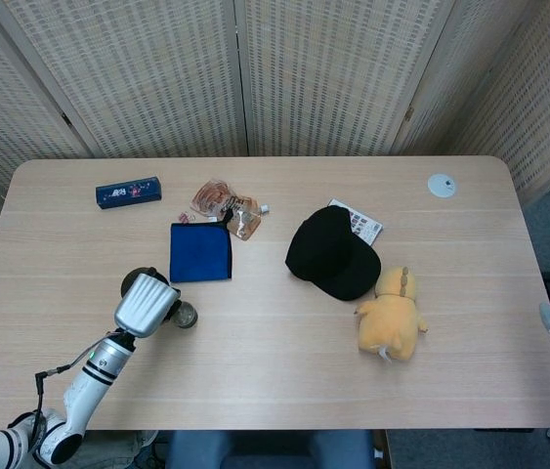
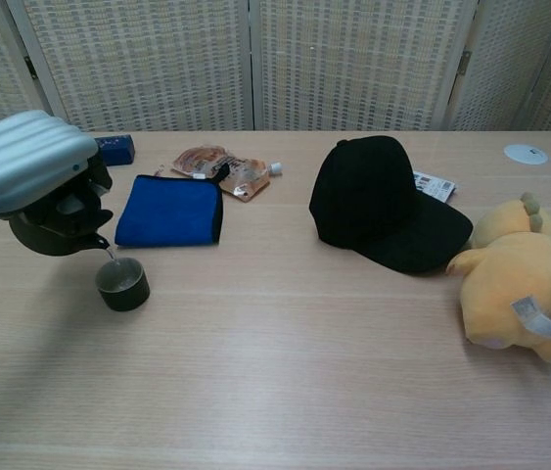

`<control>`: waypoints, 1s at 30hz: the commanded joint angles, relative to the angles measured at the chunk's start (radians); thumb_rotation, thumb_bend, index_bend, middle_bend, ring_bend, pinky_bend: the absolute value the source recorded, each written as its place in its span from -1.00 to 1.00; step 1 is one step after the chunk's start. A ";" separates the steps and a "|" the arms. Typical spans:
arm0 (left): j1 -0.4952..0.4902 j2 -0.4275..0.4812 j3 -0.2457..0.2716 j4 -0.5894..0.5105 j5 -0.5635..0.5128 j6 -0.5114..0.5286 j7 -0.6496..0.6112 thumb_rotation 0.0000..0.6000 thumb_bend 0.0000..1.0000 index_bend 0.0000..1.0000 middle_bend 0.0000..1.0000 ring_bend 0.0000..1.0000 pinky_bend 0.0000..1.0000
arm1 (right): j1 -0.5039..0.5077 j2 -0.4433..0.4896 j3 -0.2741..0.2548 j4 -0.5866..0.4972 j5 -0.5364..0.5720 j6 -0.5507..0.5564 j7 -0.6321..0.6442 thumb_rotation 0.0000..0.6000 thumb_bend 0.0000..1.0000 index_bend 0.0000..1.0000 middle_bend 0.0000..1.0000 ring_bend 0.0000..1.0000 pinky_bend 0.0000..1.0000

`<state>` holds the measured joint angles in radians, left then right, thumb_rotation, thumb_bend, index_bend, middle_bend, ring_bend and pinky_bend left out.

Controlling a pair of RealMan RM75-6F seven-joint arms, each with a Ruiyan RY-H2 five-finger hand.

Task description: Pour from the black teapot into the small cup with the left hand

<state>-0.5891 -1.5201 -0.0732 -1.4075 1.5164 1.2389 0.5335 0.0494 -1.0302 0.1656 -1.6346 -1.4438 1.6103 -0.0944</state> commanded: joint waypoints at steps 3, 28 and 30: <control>0.002 -0.002 0.000 0.002 0.005 0.004 0.007 1.00 -0.20 0.83 1.00 0.87 0.13 | -0.001 0.000 0.000 0.001 -0.001 0.002 0.001 1.00 -0.46 -0.72 -0.58 -0.83 -0.86; 0.009 -0.019 0.006 0.029 0.040 0.019 0.056 1.00 -0.20 0.83 1.00 0.87 0.14 | -0.009 -0.003 -0.001 0.009 -0.002 0.008 0.011 1.00 -0.46 -0.72 -0.58 -0.83 -0.86; 0.009 -0.022 0.007 0.036 0.049 0.024 0.062 1.00 -0.20 0.83 1.00 0.87 0.14 | -0.009 -0.002 -0.001 0.009 -0.002 0.008 0.011 1.00 -0.46 -0.72 -0.58 -0.83 -0.86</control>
<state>-0.5802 -1.5407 -0.0668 -1.3745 1.5621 1.2610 0.5933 0.0405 -1.0326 0.1647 -1.6251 -1.4461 1.6185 -0.0830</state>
